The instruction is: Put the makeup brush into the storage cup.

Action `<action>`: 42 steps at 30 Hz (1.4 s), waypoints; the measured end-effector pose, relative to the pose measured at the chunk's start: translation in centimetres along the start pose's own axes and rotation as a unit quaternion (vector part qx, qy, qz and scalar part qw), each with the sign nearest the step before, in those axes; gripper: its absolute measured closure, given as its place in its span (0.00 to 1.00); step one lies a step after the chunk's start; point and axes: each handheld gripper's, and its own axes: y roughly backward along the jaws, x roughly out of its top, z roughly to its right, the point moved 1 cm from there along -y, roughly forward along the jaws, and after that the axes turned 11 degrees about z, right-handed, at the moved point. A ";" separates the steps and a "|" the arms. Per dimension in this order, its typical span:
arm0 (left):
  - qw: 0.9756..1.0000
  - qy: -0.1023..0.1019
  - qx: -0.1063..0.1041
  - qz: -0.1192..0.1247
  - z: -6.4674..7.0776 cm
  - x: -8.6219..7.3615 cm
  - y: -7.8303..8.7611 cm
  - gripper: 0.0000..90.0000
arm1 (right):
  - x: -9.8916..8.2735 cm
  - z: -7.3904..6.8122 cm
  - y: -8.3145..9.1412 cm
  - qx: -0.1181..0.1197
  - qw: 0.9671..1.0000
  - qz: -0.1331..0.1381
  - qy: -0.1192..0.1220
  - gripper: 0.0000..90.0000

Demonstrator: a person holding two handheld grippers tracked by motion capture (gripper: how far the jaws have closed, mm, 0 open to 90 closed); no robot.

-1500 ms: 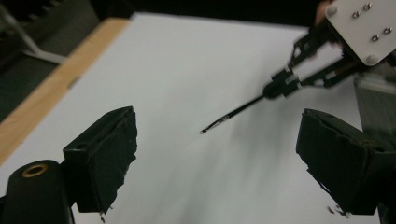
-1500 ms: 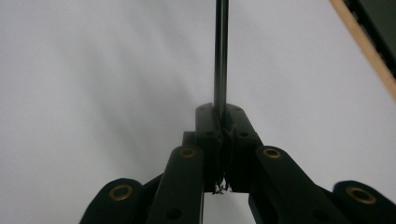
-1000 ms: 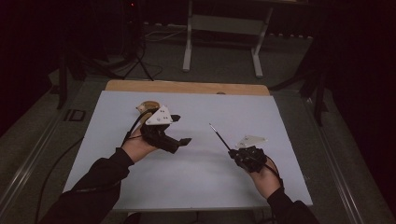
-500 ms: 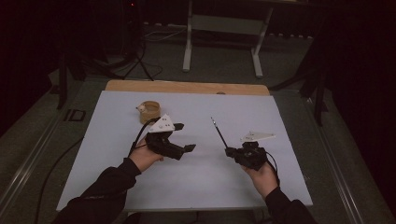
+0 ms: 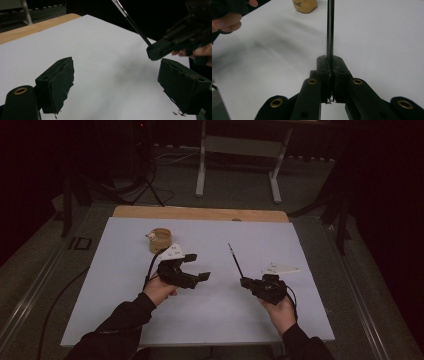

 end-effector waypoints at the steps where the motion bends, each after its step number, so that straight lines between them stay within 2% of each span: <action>1: 1.000 0.001 0.004 0.000 0.0 0.0 -0.1 0.15 | -0.1 -0.1 0.0 -0.001 1.000 0.003 0.007 0.95; 4: 1.000 0.011 0.014 0.002 -0.1 0.0 -0.3 0.13 | -0.2 -0.2 0.0 -0.001 1.000 0.004 0.011 0.95; 6: 0.999 0.015 0.032 0.000 -0.1 0.4 -0.6 0.13 | -0.2 -0.5 -0.1 -0.006 1.000 0.003 0.017 0.95; 9: 0.999 0.006 0.035 0.002 0.3 0.9 -0.6 0.12 | -0.3 -0.5 -0.3 -0.009 1.000 0.001 0.023 0.95; 10: 0.999 0.008 0.045 0.003 0.5 1.2 -0.7 0.12 | -0.3 -0.5 -0.3 -0.009 1.000 0.000 0.023 0.95; 11: 0.999 0.020 0.040 0.004 0.6 1.6 -0.8 0.11 | -0.3 -0.5 -0.4 -0.013 1.000 -0.002 0.027 0.95; 13: 0.998 0.025 0.058 0.008 0.9 2.1 -0.9 0.11 | -0.4 -0.5 -0.5 -0.015 0.999 -0.005 0.031 0.95; 16: 0.997 0.038 0.071 0.001 1.6 3.2 -1.4 0.11 | -0.4 -0.5 -0.4 -0.020 0.999 -0.005 0.036 0.95; 17: 0.997 0.048 0.067 0.005 1.8 3.5 -1.5 0.11 | -0.3 -0.5 -0.4 -0.023 0.999 -0.004 0.038 0.95; 18: 0.996 0.052 0.072 0.004 2.1 3.8 -1.8 0.12 | -0.3 -0.5 -0.4 -0.022 0.999 -0.005 0.038 0.95; 20: 0.996 0.052 0.075 0.002 2.4 4.0 -1.9 0.14 | -0.3 -0.5 -0.4 -0.023 0.999 -0.004 0.037 0.95; 21: 0.995 0.064 0.072 0.001 3.1 4.5 -2.7 0.14 | -0.3 -0.5 -0.4 -0.023 0.999 -0.004 0.037 0.95; 22: 0.995 0.069 0.072 0.003 3.3 4.6 -3.0 0.15 | -0.3 -0.5 -0.4 -0.021 0.999 -0.003 0.035 0.95; 25: 0.993 0.089 0.076 0.009 3.7 4.9 -3.8 0.16 | -0.3 -0.4 -0.4 -0.021 0.999 -0.004 0.034 0.95; 26: 0.993 0.089 0.076 0.009 3.7 4.9 -3.8 0.16 | -0.3 -0.4 -0.4 -0.021 0.999 -0.004 0.034 0.95; 28: 0.990 0.121 0.077 0.015 3.6 4.9 -4.4 0.17 | -0.3 -0.5 -0.4 -0.022 0.999 -0.003 0.035 0.95; 30: 0.985 0.148 0.084 0.020 3.3 4.7 -4.8 0.23 | -0.3 -0.5 -0.4 -0.022 0.999 -0.003 0.037 0.95; 31: 0.983 0.155 0.092 0.019 3.2 4.6 -5.0 0.24 | -0.3 -0.5 -0.4 -0.022 0.999 -0.003 0.038 0.95; 36: 0.975 0.192 0.107 0.028 2.8 4.1 -5.8 0.37 | -0.3 -0.6 -0.4 -0.022 0.999 -0.005 0.042 0.95; 37: 0.975 0.192 0.107 0.028 2.8 4.1 -5.8 0.38 | -0.3 -0.6 -0.4 -0.022 0.999 -0.005 0.043 0.95; 38: 0.974 0.201 0.103 0.032 2.7 4.0 -5.9 0.38 | -0.3 -0.6 -0.4 -0.022 0.999 -0.005 0.043 0.95; 39: 0.974 0.201 0.103 0.032 2.7 4.0 -5.9 0.43 | -0.3 -0.6 -0.4 -0.022 0.999 -0.005 0.043 0.95; 40: 0.969 0.224 0.094 0.038 2.6 3.6 -6.2 0.43 | -0.3 -0.6 -0.4 -0.023 0.999 -0.004 0.043 0.95; 42: 0.966 0.243 0.084 0.039 2.5 3.3 -6.7 0.53 | -0.3 -0.6 -0.4 -0.021 0.999 -0.006 0.044 0.95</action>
